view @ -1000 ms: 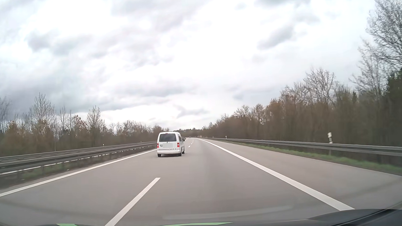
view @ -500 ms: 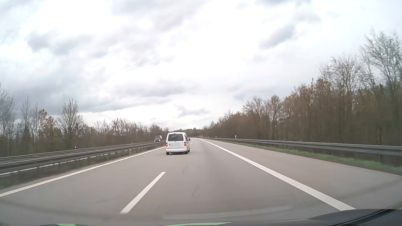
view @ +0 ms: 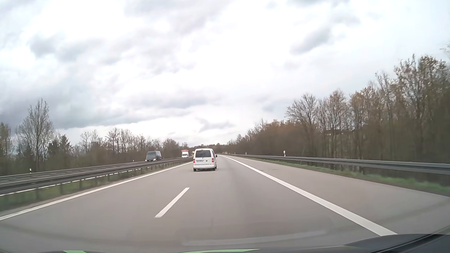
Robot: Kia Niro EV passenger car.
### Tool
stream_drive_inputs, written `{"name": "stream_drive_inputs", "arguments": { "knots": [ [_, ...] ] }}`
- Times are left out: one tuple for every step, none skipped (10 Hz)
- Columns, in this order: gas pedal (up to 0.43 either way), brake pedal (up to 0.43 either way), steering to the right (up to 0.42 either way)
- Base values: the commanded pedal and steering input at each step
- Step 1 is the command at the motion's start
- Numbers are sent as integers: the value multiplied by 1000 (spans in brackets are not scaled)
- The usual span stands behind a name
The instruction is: Follow the waypoints while adhering to traffic rules and regulations
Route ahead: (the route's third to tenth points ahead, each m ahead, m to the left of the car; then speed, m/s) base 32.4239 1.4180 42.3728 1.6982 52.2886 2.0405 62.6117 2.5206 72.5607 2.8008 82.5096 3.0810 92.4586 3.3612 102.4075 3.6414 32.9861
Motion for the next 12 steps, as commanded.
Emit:
{"name": "stream_drive_inputs", "arguments": {
  "knots": [
    [409,0,-4],
    [409,0,-4],
    [409,0,-5],
    [409,0,-5],
    [409,0,-6],
    [409,0,-6],
    [409,0,-6],
    [409,0,-5],
    [421,0,-5],
    [421,0,-5],
    [421,0,-5],
    [421,0,-4]
  ]
}}
